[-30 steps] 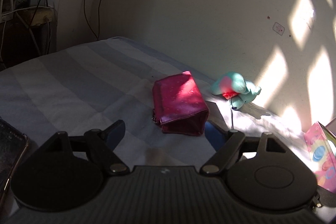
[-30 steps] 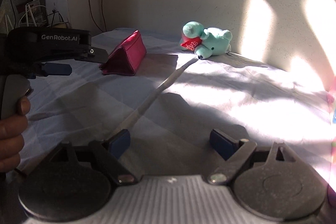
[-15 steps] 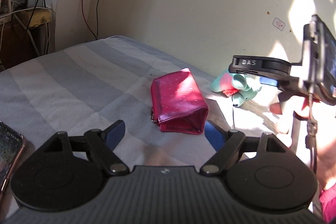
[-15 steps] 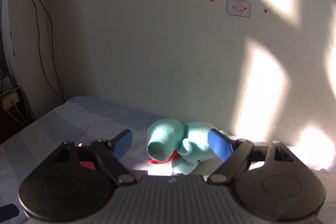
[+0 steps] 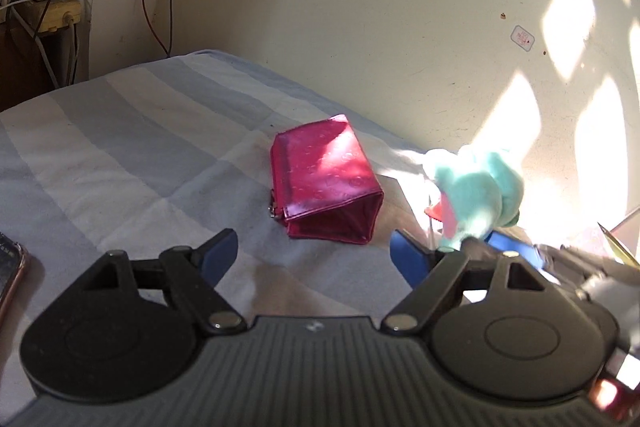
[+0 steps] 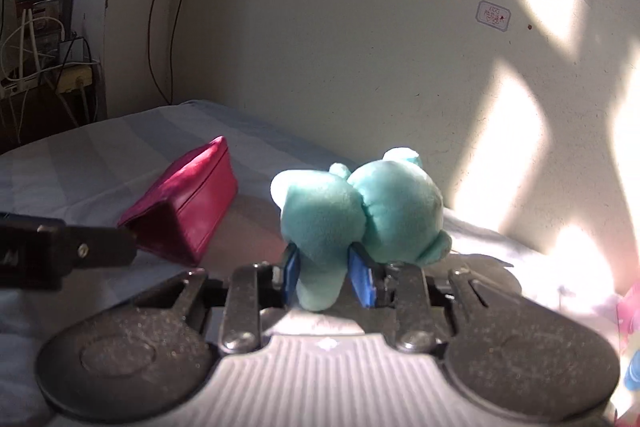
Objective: Organize objects
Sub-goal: 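Close the right gripper on the plush bear and lift it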
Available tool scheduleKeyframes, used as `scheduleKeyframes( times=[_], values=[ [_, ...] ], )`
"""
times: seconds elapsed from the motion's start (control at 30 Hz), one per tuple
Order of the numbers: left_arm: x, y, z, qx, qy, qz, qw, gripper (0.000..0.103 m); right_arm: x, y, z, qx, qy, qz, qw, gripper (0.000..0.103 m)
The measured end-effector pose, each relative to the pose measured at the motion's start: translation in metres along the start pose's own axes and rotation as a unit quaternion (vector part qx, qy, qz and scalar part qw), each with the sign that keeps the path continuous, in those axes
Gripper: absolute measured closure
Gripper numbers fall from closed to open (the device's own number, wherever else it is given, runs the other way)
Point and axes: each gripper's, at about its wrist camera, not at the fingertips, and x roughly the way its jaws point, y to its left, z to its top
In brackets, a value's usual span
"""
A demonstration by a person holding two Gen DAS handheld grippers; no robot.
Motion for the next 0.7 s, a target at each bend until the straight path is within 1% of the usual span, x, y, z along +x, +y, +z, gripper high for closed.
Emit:
scheduleKeyframes(
  times=[0.03, 0.1, 0.17, 0.23, 0.3, 0.33, 0.37, 0.4, 0.47, 0.53, 0.67, 0.7],
  values=[
    [0.0, -0.001, 0.0, 0.003, 0.0, -0.008, 1.0, 0.016, -0.014, -0.002, -0.01, 0.002, 0.006, 0.012, 1.0, 0.095],
    [0.0, -0.007, -0.002, 0.016, -0.002, -0.022, 0.9996, 0.012, -0.048, -0.003, -0.031, 0.009, 0.005, 0.026, 1.0, 0.095],
    [-0.003, -0.013, -0.004, 0.032, -0.007, -0.029, 0.999, 0.012, -0.075, -0.001, -0.045, -0.007, 0.006, 0.019, 1.0, 0.095],
    [-0.004, -0.017, -0.006, 0.039, -0.01, -0.031, 0.9987, 0.012, -0.089, -0.002, -0.054, -0.017, 0.004, 0.01, 1.0, 0.093],
    [-0.004, -0.018, -0.008, 0.041, -0.009, -0.03, 0.9987, 0.012, -0.092, -0.008, -0.051, -0.006, 0.003, -0.004, 1.0, 0.09],
    [-0.002, -0.017, -0.007, 0.04, -0.007, -0.029, 0.9987, 0.012, -0.093, -0.012, -0.048, 0.005, 0.001, -0.009, 1.0, 0.085],
    [0.0, -0.016, -0.007, 0.039, -0.006, -0.025, 0.9989, 0.012, -0.092, -0.022, -0.042, 0.027, -0.004, -0.015, 1.0, 0.078],
    [0.001, -0.015, -0.007, 0.039, -0.006, -0.022, 0.999, 0.012, -0.09, -0.03, -0.035, 0.049, -0.008, -0.014, 0.999, 0.073],
    [0.0, -0.013, -0.008, 0.038, -0.008, -0.017, 0.9991, 0.012, -0.085, -0.044, -0.022, 0.093, -0.023, -0.006, 0.995, 0.055],
    [-0.002, -0.013, -0.008, 0.038, -0.009, -0.013, 0.9992, 0.012, -0.077, -0.053, -0.01, 0.122, -0.033, -0.015, 0.992, 0.047],
    [0.001, -0.015, -0.008, 0.041, 0.002, -0.024, 0.9989, 0.012, -0.062, -0.074, 0.003, 0.162, -0.056, -0.028, 0.985, 0.043],
    [0.0, -0.016, -0.008, 0.043, 0.004, -0.029, 0.9987, 0.012, -0.061, -0.081, 0.004, 0.178, -0.06, -0.03, 0.982, 0.039]
  ],
)
